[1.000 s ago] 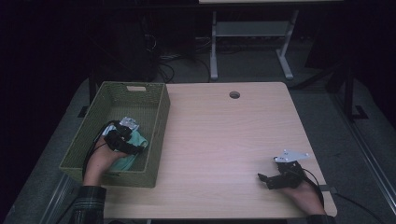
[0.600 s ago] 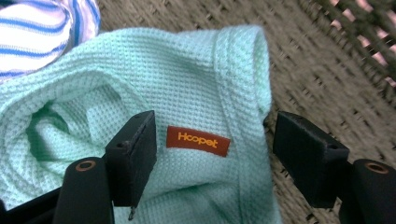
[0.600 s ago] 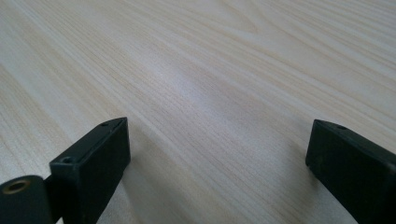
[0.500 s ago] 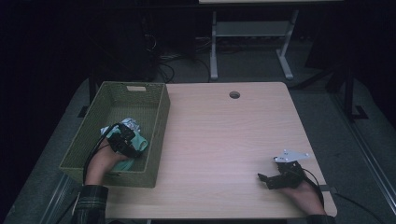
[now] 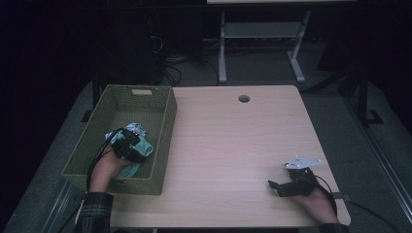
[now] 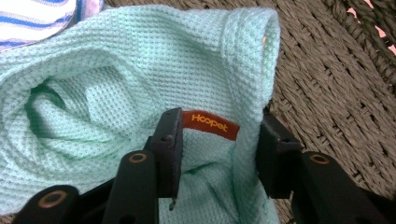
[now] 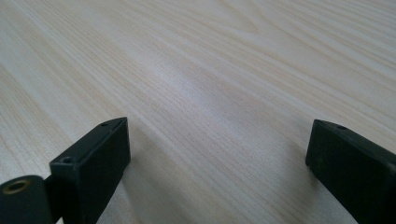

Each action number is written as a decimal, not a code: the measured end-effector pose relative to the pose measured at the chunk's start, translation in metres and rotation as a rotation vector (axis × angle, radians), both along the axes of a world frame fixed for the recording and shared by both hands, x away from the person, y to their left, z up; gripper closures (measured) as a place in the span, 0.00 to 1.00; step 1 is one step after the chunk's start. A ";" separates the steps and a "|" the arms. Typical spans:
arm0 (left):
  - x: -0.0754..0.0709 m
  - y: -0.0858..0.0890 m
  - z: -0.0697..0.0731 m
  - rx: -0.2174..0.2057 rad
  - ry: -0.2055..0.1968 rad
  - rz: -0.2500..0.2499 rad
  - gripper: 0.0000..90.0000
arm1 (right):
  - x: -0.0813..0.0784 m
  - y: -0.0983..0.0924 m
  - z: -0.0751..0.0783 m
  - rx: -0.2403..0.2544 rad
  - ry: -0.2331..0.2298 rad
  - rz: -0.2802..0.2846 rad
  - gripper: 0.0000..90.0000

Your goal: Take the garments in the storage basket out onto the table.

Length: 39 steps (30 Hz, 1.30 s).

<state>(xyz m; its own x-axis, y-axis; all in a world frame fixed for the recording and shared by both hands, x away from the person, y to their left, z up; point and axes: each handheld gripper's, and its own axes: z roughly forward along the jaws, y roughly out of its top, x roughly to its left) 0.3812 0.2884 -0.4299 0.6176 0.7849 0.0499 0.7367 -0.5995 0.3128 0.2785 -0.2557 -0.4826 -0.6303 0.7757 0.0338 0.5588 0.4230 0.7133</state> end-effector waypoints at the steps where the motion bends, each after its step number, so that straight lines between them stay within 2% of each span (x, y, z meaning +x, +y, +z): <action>1: 0.000 0.000 0.001 -0.002 0.004 0.004 0.66 | 0.000 0.000 0.000 -0.001 -0.001 0.001 0.07; 4: 0.000 0.001 0.002 -0.028 0.015 0.022 0.76 | 0.000 0.000 0.000 0.000 0.000 0.000 0.07; 5: 0.000 0.001 0.002 -0.036 0.021 0.020 0.83 | 0.000 0.000 0.000 -0.001 -0.001 0.000 0.07; 8: 0.000 0.001 0.004 -0.043 0.024 0.029 0.85 | 0.000 0.000 0.000 0.002 0.000 -0.001 0.07; 12: 0.000 0.005 0.009 -0.078 0.010 0.056 0.90 | 0.000 0.000 0.000 0.000 0.000 0.000 0.07; 16: 0.000 0.010 0.015 -0.130 -0.027 0.072 0.91 | 0.000 0.000 0.000 0.000 -0.001 0.001 0.07; 22: -0.003 0.019 0.027 -0.241 -0.098 0.108 0.91 | 0.000 0.000 0.000 0.000 -0.001 0.001 0.07; 30: -0.007 0.029 0.039 -0.345 -0.168 0.111 0.91 | 0.000 0.000 0.000 0.000 0.000 0.001 0.07; 39: -0.016 0.041 0.054 -0.490 -0.298 0.142 0.92 | 0.000 0.000 0.000 0.000 0.000 0.001 0.07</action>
<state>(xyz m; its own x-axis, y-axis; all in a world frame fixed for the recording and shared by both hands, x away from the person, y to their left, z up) 0.3656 0.3292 -0.3756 0.5200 0.8340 -0.1845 0.6372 -0.2349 0.7340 0.2786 -0.2558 -0.4826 -0.6308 0.7752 0.0334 0.5583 0.4235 0.7135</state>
